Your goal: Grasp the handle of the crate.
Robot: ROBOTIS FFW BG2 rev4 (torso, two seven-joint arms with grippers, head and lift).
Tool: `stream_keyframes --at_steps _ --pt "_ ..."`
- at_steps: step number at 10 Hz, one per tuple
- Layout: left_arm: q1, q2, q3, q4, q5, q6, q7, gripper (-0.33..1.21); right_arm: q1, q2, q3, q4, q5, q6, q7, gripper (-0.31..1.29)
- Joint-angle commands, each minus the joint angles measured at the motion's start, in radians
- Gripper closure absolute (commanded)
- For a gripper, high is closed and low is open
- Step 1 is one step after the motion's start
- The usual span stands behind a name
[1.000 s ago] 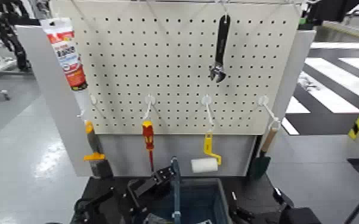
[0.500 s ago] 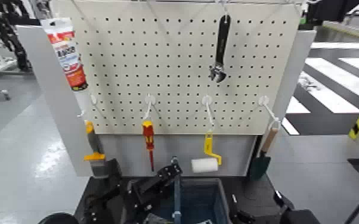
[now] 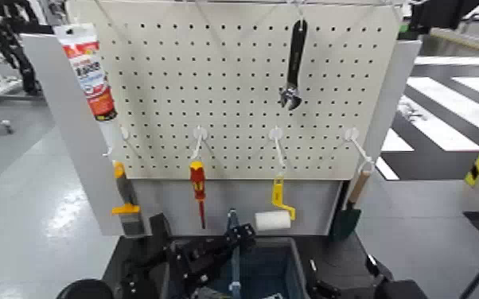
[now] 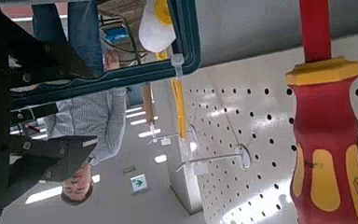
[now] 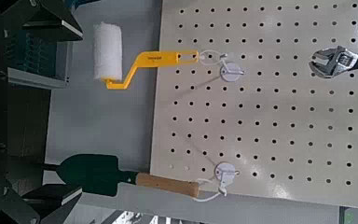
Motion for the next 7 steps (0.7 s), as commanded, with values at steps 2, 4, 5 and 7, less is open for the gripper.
stream_keyframes --at_steps 2,4,5,7 --pt "0.021 -0.007 0.002 0.002 0.010 0.015 0.009 1.19 -0.002 -0.002 0.000 0.002 0.003 -0.002 0.002 0.15" --pt "0.038 -0.012 0.000 -0.015 0.017 0.028 0.017 1.19 -0.006 0.000 0.001 0.005 0.003 -0.003 0.002 0.15" --pt "0.050 -0.015 -0.001 -0.030 0.031 0.039 0.021 1.19 -0.008 0.000 0.000 0.005 0.005 -0.005 0.002 0.15" --pt "0.072 -0.012 0.000 -0.079 0.059 0.065 0.050 1.19 -0.012 0.000 0.000 0.006 0.012 -0.011 0.002 0.15"
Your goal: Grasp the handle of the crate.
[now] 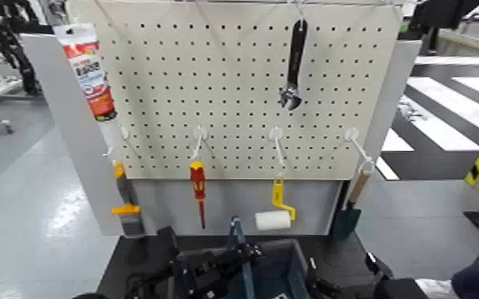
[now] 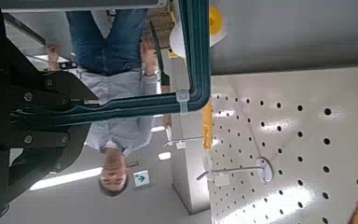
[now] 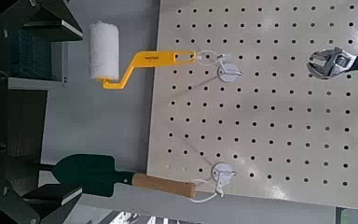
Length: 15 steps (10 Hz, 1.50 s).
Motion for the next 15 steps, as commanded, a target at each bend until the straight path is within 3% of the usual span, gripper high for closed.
stream_keyframes --at_steps 1,5,15 --pt "0.030 0.013 0.002 -0.073 0.045 0.034 0.044 1.19 -0.004 0.002 0.000 0.003 0.007 -0.008 0.000 0.15" --pt "0.074 0.070 -0.010 -0.174 0.166 0.080 0.136 1.19 -0.004 0.006 0.003 0.003 0.014 -0.007 0.000 0.15" --pt "0.065 0.076 -0.050 -0.235 0.264 0.082 0.165 1.19 -0.012 0.009 0.007 0.020 0.020 -0.018 -0.009 0.15"
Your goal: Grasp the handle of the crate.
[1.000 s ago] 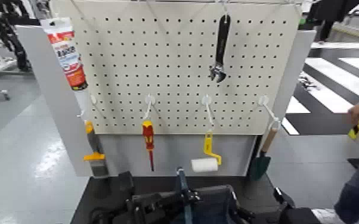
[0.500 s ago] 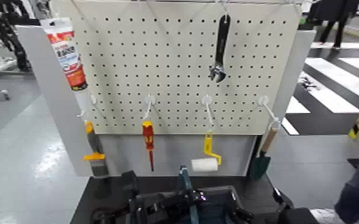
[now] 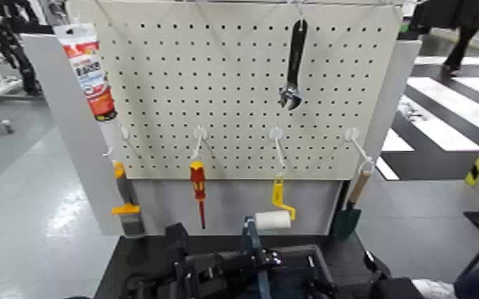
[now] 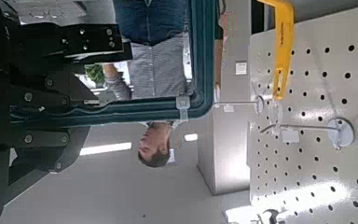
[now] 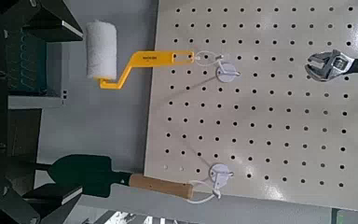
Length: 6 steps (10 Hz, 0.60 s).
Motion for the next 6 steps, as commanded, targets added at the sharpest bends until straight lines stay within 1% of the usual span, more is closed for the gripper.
stream_keyframes --at_steps 1,6 --pt "-0.008 0.005 -0.011 -0.004 0.015 0.006 0.000 1.19 -0.003 -0.002 0.002 0.004 0.002 -0.004 0.000 0.15" --pt "-0.012 0.011 -0.021 -0.001 0.024 0.007 0.000 1.19 -0.007 -0.003 0.003 0.016 0.001 -0.018 0.003 0.15"
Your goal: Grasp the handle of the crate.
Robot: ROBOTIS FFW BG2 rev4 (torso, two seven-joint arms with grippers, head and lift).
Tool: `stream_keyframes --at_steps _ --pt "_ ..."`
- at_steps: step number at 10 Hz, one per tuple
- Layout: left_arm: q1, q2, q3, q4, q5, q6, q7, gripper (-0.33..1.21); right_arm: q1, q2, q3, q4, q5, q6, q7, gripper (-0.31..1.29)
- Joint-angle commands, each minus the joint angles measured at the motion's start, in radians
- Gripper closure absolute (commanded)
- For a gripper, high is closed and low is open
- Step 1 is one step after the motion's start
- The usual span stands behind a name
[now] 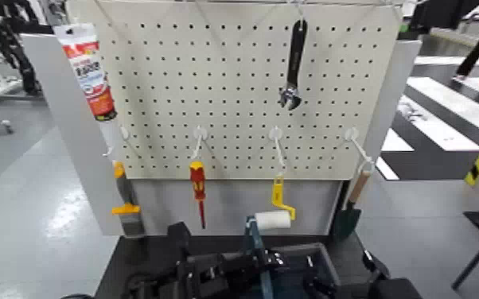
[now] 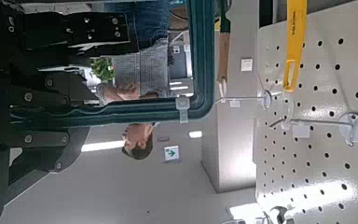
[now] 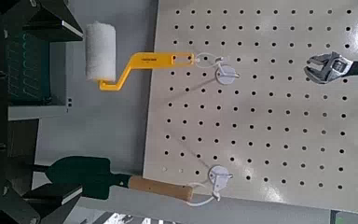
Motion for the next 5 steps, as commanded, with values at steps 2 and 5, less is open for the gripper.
stream_keyframes --at_steps 2,5 --pt "-0.006 0.005 -0.012 0.006 0.010 0.000 0.000 1.19 -0.003 -0.004 0.000 0.007 0.001 -0.013 0.005 0.15" --pt "-0.010 0.008 -0.018 0.009 0.013 0.000 0.000 1.19 -0.005 -0.004 0.000 0.010 0.006 -0.017 0.008 0.15"
